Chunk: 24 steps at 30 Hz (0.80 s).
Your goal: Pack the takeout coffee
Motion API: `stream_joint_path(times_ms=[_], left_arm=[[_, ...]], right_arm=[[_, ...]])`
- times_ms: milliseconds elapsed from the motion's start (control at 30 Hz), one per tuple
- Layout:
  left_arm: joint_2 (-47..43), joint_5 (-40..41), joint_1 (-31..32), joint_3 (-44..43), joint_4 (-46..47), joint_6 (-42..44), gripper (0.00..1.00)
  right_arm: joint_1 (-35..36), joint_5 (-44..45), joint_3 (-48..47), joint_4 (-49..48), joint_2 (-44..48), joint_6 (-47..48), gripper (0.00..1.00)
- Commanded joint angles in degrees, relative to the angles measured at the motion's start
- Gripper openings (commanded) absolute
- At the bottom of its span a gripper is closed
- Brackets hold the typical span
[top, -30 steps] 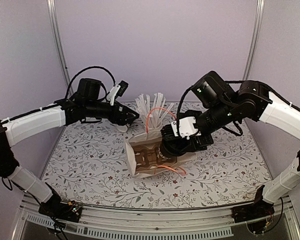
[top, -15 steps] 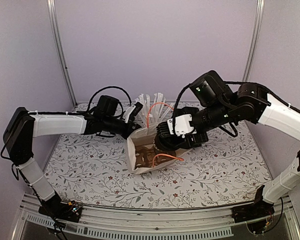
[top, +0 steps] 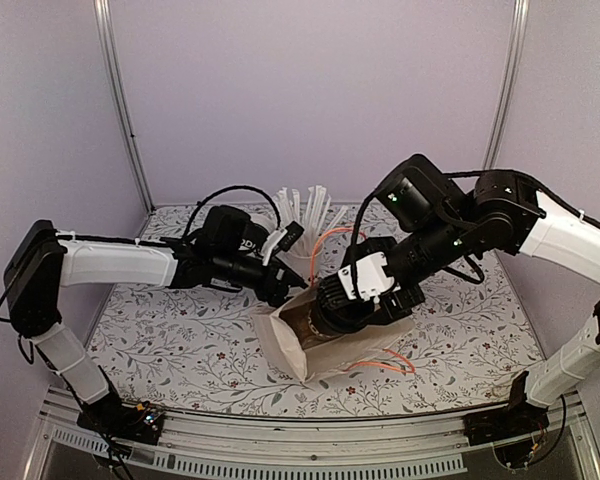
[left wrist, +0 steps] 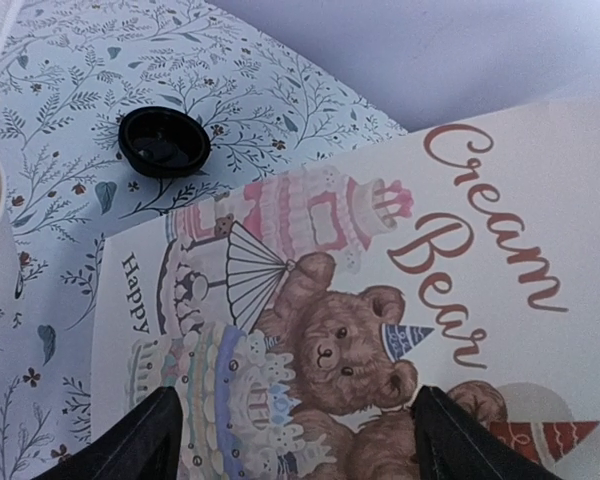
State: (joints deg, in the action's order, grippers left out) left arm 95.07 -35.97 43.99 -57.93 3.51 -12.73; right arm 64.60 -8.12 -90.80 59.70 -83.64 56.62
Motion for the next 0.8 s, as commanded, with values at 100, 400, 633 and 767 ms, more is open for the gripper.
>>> stream_joint_path(times_ms=[100, 400, 633, 767], left_arm=[[-4.4, 2.7, -0.7, 1.5, 0.5, 0.7, 0.83], [-1.4, 3.2, -6.7, 2.4, 3.3, 0.3, 0.85], [4.2, 2.0, -6.8, 0.4, 5.2, -0.2, 0.85], [5.3, 1.6, -6.8, 0.1, 6.2, -0.5, 0.84]], right_arm=[[0.6, 3.7, 4.4, -2.6, 2.8, 1.0, 0.37], [1.2, 14.6, 9.4, -11.8, 3.2, 4.6, 0.36], [1.4, 16.2, 13.9, -16.3, 2.9, 6.2, 0.35], [1.4, 16.4, 15.2, -17.9, 2.9, 6.7, 0.35]])
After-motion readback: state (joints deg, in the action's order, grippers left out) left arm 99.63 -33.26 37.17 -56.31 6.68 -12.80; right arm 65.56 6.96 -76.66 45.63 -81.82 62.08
